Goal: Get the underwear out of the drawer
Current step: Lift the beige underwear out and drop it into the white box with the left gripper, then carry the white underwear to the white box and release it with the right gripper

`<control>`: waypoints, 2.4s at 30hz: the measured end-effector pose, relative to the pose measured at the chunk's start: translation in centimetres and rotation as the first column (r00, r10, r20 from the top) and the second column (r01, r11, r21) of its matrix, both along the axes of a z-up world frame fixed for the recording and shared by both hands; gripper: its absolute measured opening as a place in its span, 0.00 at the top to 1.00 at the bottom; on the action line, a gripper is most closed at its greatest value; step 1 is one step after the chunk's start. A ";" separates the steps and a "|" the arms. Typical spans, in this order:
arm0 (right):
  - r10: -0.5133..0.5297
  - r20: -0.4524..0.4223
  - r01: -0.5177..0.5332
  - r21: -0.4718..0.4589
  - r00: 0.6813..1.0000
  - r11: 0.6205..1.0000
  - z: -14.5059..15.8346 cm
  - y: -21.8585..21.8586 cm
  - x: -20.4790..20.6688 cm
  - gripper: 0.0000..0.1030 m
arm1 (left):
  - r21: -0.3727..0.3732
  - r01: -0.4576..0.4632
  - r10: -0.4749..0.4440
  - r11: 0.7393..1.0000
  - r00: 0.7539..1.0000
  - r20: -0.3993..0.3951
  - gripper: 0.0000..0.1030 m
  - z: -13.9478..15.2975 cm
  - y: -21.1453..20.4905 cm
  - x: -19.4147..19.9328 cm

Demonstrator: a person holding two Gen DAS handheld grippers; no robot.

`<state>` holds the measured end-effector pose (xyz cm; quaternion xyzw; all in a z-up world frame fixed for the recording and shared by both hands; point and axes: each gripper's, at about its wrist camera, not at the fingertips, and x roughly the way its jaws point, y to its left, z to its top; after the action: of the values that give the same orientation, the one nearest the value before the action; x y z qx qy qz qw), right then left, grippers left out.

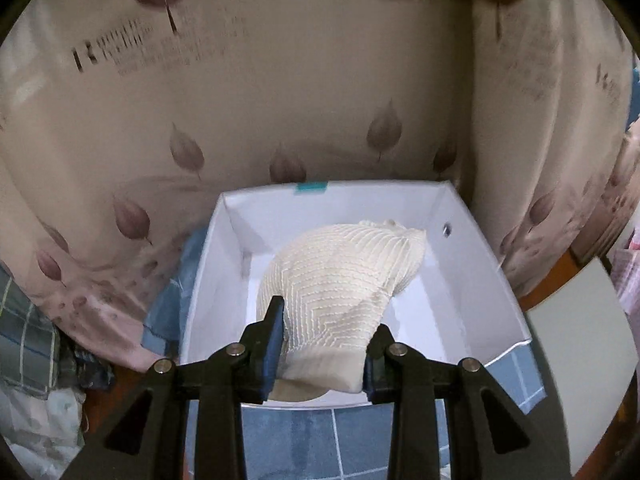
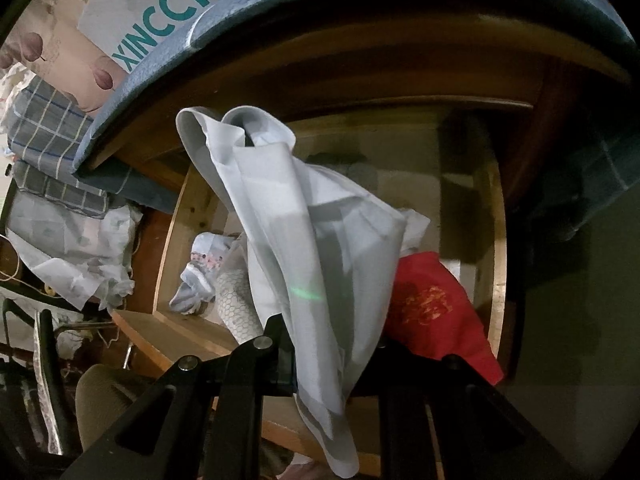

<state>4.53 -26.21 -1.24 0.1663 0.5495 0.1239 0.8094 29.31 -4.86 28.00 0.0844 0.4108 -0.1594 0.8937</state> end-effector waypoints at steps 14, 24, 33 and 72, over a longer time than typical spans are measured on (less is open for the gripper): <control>0.012 0.007 -0.012 0.008 1.000 1.000 0.2 0.2 -0.1 0.86 | 0.012 -0.061 0.062 0.998 0.987 -0.147 0.69 -4.5 0.7 -1.3; 0.024 0.070 -0.023 -0.020 0.997 1.000 1.6 0.8 -0.6 0.86 | 0.039 -0.082 0.087 0.996 0.985 -0.147 0.66 -5.7 1.1 -1.8; 0.042 0.120 -0.034 -0.064 0.992 0.997 3.4 0.9 -1.4 0.86 | 0.059 -0.059 0.063 0.997 0.996 -0.063 0.57 -4.7 1.1 -3.2; 0.012 0.522 0.101 -0.189 0.853 0.977 30.4 -1.9 1.7 0.86 | 0.043 -0.311 0.314 0.949 0.948 -0.058 0.39 -19.1 12.5 -21.2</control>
<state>6.23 -28.13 29.19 0.0533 0.3161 0.0868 0.9433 8.14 7.61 8.92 0.0282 0.4499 -0.0116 0.8925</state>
